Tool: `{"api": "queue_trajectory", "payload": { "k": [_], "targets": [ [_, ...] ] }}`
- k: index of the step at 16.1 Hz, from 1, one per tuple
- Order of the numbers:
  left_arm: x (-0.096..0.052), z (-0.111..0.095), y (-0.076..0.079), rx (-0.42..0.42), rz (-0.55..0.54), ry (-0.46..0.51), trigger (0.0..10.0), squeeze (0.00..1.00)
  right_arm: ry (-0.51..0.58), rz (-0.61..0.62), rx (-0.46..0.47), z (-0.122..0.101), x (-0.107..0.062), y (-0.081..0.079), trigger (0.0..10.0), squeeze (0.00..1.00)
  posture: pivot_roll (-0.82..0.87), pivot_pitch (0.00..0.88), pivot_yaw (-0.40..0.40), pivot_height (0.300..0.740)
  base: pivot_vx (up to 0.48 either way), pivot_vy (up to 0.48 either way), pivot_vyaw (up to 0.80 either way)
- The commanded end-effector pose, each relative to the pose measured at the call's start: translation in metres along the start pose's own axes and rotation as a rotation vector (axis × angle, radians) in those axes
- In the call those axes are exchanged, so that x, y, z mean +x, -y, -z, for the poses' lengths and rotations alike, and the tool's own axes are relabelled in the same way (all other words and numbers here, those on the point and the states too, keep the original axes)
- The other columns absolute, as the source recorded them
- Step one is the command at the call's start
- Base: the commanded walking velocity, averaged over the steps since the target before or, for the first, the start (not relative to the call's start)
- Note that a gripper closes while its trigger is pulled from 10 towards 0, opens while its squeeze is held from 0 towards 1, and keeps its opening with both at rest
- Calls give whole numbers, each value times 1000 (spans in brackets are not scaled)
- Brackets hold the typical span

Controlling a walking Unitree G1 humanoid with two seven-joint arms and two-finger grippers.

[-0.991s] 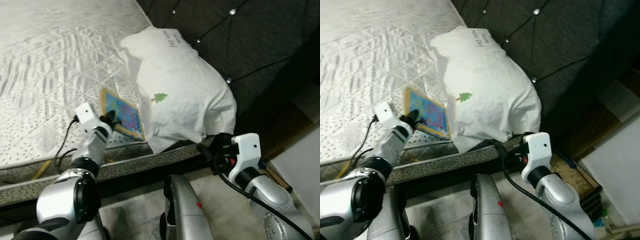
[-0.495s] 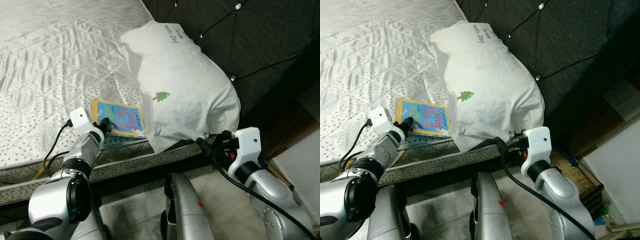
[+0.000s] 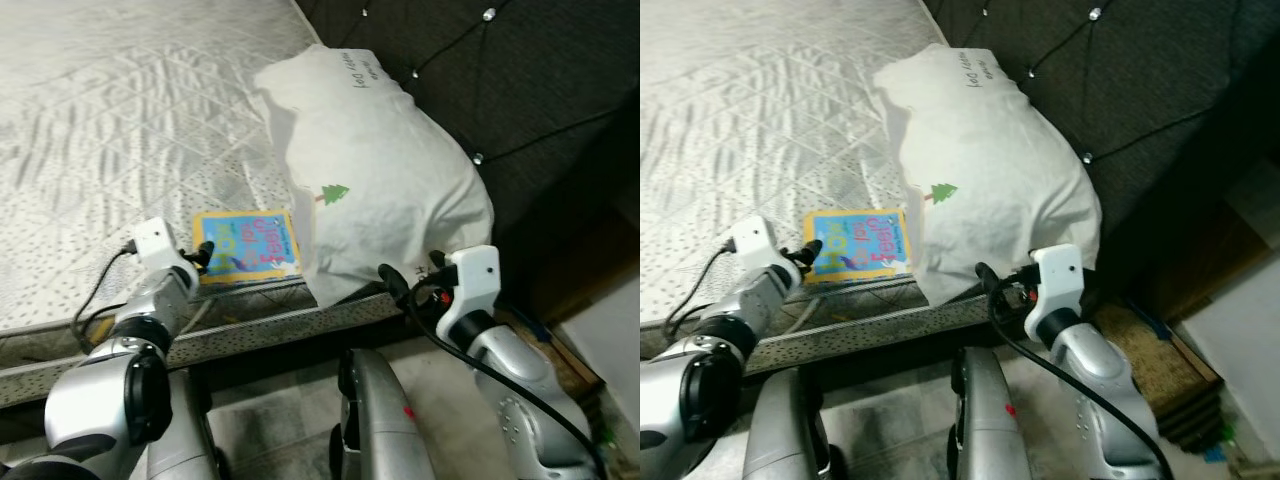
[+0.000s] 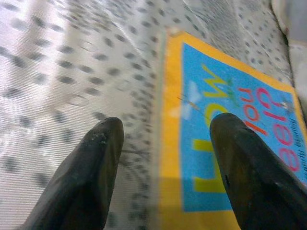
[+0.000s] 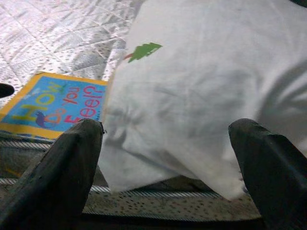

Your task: Clean up the room

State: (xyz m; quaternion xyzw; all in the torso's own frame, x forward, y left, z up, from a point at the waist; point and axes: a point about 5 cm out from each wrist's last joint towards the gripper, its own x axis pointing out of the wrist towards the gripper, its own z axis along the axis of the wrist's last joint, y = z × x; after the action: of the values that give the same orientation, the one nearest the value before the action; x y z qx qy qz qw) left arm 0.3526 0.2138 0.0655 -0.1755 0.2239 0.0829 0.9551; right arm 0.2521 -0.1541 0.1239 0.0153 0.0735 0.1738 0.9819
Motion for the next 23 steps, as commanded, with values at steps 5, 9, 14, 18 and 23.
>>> {"api": "queue_trajectory", "payload": {
  "k": [5,9,14,18,23],
  "targets": [
    [1,-23,6,59,27,78,10000,1000,41,21,-14,0,16,2,10000,0,-119,0,-55,526,0,0,0],
    [-1,-30,5,81,28,181,10000,1000,84,42,10,-1,29,2,10000,0,-63,0,-34,526,0,0,0],
    [-16,-37,-13,231,-135,348,10000,1000,76,67,82,3,57,3,10000,0,47,0,-51,526,0,0,0],
    [-47,-48,16,274,65,478,10000,0,104,215,67,-11,72,20,10000,0,69,0,-48,526,0,0,0],
    [-90,-22,35,359,245,457,10000,0,137,238,57,-12,68,22,10000,0,48,0,-97,526,0,0,0]
  ]
}}
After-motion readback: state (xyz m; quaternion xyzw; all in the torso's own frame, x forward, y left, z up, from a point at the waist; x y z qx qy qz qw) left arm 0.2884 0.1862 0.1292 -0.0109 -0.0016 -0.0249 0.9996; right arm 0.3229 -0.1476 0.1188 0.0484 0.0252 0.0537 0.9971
